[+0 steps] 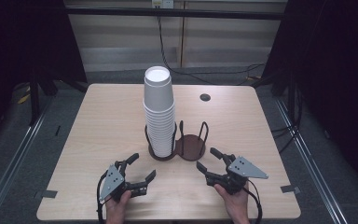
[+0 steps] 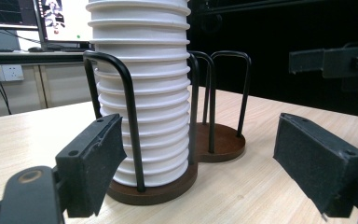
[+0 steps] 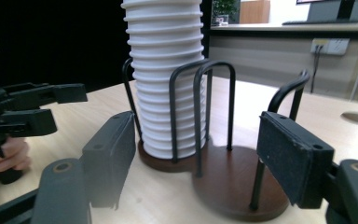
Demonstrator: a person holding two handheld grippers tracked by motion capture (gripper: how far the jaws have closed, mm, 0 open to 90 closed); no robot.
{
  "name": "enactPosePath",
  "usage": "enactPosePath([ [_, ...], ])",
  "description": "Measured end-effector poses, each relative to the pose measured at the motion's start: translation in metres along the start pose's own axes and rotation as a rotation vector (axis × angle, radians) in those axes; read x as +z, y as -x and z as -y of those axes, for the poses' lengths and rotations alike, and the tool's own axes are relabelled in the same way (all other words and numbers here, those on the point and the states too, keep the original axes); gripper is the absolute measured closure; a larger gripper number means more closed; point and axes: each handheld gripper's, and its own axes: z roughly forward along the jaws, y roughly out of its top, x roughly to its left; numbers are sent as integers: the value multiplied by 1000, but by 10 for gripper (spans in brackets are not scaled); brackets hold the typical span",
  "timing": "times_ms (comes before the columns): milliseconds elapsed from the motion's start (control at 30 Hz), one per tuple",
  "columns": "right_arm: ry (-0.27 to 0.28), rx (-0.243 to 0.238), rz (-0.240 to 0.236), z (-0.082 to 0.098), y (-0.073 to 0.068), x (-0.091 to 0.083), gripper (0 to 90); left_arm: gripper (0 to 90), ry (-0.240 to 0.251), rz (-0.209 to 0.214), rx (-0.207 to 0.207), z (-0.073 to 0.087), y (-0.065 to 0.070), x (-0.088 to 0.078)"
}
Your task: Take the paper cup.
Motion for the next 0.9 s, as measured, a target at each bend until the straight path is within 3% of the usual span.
enactPosePath([
  [33,-20,-2,-26,-3,0,0,391,159,2,1,-2,0,0,0],
  [100,-33,8,-53,-7,-1,2,332,159,1,1,-2,0,0,0],
  [233,22,-61,-52,-15,-6,4,347,159,0,5,0,0,0,0],
  [367,37,-74,-81,-21,-11,5,382,160,2,7,-3,0,0,0],
  [433,0,-50,-108,-26,-10,6,383,160,2,7,-3,0,0,0],
  [533,-29,-68,-115,-32,-11,8,379,160,2,7,-3,0,0,0],
  [600,-58,-19,-135,-36,-9,10,316,160,1,7,-2,0,0,0],
  [700,-90,5,-163,-42,-8,13,307,160,2,7,-3,0,0,0],
  [900,-122,-12,-172,-56,-10,20,206,161,2,7,-1,0,0,0],
])
